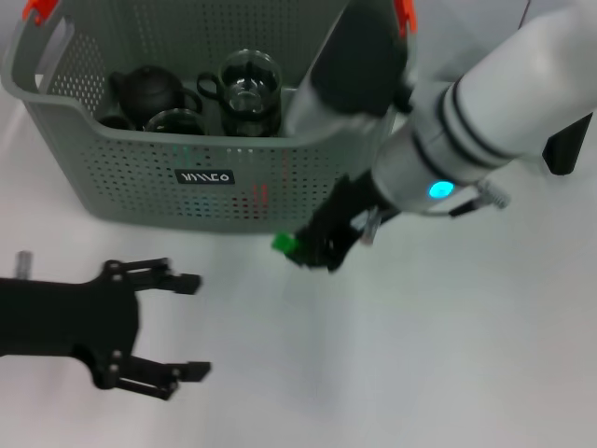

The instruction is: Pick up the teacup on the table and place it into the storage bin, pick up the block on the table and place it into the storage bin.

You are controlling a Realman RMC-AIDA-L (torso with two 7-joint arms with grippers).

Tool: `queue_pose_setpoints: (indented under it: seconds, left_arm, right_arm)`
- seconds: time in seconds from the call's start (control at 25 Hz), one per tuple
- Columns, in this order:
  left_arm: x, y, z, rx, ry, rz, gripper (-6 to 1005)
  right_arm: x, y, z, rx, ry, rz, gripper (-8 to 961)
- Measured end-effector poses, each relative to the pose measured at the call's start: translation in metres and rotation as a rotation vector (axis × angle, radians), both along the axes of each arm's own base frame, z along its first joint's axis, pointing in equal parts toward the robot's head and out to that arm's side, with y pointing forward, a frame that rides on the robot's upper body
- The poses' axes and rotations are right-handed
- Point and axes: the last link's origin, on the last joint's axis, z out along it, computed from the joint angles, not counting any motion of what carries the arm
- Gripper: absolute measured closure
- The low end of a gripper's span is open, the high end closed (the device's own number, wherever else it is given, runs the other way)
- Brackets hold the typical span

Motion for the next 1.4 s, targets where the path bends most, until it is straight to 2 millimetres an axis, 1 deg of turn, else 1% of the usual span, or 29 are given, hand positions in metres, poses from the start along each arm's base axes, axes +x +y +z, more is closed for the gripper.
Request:
queue_pose_setpoints:
  seconds: [0.12, 0.24, 0.32, 0.52, 0.6, 0.68, 0.76, 0.92, 1.04, 1.24, 1.4]
  left_arm:
    - [-0.012, -0.009, 0.008, 0.04, -0.012, 0.041, 51]
    - [-0.019, -0.015, 0.014, 0.061, -0.028, 0.068, 51]
    - [-0.022, -0.018, 0.017, 0.071, -0.037, 0.082, 51]
    - [-0.023, -0.02, 0.02, 0.079, -0.045, 0.09, 51]
    - [-0.022, -0.019, 0.02, 0.079, -0.047, 0.087, 51]
    - [-0.021, -0.018, 0.02, 0.078, -0.05, 0.081, 50]
    - [-0.019, -0.017, 0.019, 0.076, -0.052, 0.073, 50]
    - [-0.014, -0.012, 0.017, 0.069, -0.053, 0.056, 50]
    - [-0.013, -0.011, 0.017, 0.069, -0.054, 0.05, 51]
    - [-0.01, -0.008, 0.017, 0.07, -0.06, 0.044, 50]
    - [-0.007, -0.006, 0.016, 0.07, -0.064, 0.038, 50]
  right_arm:
    - [-0.013, 0.004, 0.024, 0.057, 0.083, 0.029, 707]
    - [-0.025, 0.008, 0.045, 0.1, 0.152, 0.067, 701]
    - [-0.033, 0.011, 0.054, 0.113, 0.191, 0.09, 697]
    - [-0.055, 0.022, 0.068, 0.145, 0.25, 0.149, 686]
    - [-0.064, 0.029, 0.069, 0.167, 0.269, 0.166, 682]
    - [-0.071, 0.039, 0.066, 0.198, 0.288, 0.176, 677]
    - [-0.076, 0.05, 0.06, 0.23, 0.304, 0.174, 673]
    - [-0.079, 0.07, 0.043, 0.259, 0.303, 0.138, 665]
    - [-0.078, 0.076, 0.036, 0.264, 0.295, 0.118, 658]
    - [-0.075, 0.079, 0.038, 0.283, 0.304, 0.112, 648]
    - [-0.07, 0.081, 0.04, 0.299, 0.308, 0.102, 639]
